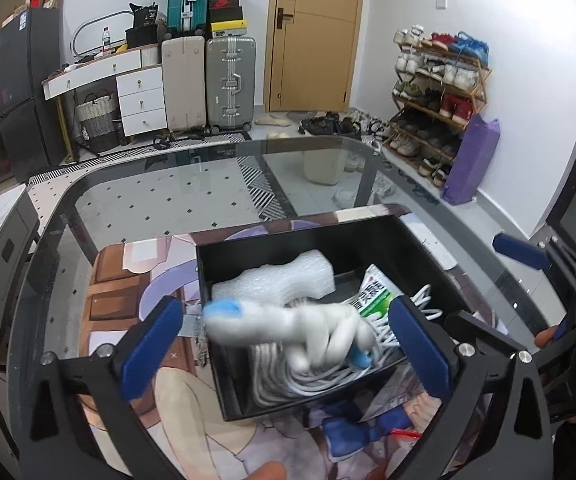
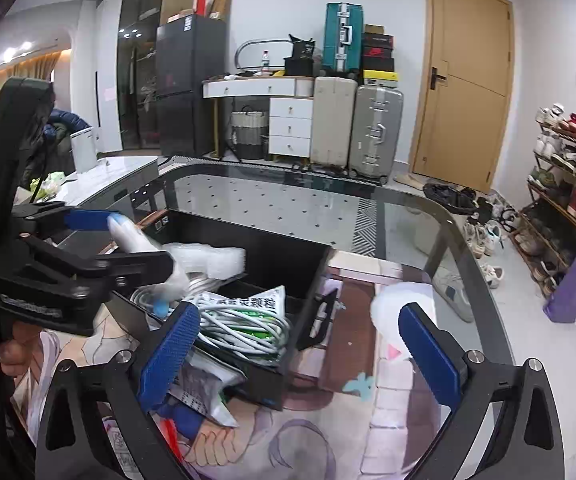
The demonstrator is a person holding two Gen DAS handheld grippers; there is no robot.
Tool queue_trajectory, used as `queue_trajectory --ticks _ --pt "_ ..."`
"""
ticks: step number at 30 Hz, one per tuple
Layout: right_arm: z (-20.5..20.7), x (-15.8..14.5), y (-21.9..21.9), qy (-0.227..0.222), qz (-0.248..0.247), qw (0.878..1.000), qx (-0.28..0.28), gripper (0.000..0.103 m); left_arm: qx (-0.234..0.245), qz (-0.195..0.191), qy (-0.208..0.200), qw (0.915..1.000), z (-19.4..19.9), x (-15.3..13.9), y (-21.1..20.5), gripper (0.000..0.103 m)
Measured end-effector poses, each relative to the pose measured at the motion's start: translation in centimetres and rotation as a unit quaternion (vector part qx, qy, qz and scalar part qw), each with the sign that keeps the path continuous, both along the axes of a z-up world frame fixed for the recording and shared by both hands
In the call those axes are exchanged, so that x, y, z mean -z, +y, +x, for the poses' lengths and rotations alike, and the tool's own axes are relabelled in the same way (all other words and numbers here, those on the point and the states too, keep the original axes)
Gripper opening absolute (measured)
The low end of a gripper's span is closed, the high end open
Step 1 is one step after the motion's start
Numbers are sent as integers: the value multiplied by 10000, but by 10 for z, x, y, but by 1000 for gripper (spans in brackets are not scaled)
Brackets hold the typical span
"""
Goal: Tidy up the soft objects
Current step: 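Lower the plush toy and cable coil into the box and open both grippers, then move the left gripper to the red-edged white packet and grasp it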
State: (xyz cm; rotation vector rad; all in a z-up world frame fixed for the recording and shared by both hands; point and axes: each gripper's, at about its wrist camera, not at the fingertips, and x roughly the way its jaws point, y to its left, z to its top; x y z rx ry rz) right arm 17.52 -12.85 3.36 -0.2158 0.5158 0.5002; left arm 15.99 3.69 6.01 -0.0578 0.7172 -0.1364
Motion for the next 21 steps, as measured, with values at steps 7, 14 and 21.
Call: queue_trajectory --ticks 7,14,21 --pt "-12 5 -15 62 111 9999 99 102 -87 -10 -59 9999 -18 -6 0 103" --pt "-35 13 -28 120 245 9996 103 102 -240 -49 -42 9997 -42 -2 2 103" --pt "-56 19 -41 180 312 9993 95 102 -297 36 -29 9995 -65 3 -4 103"
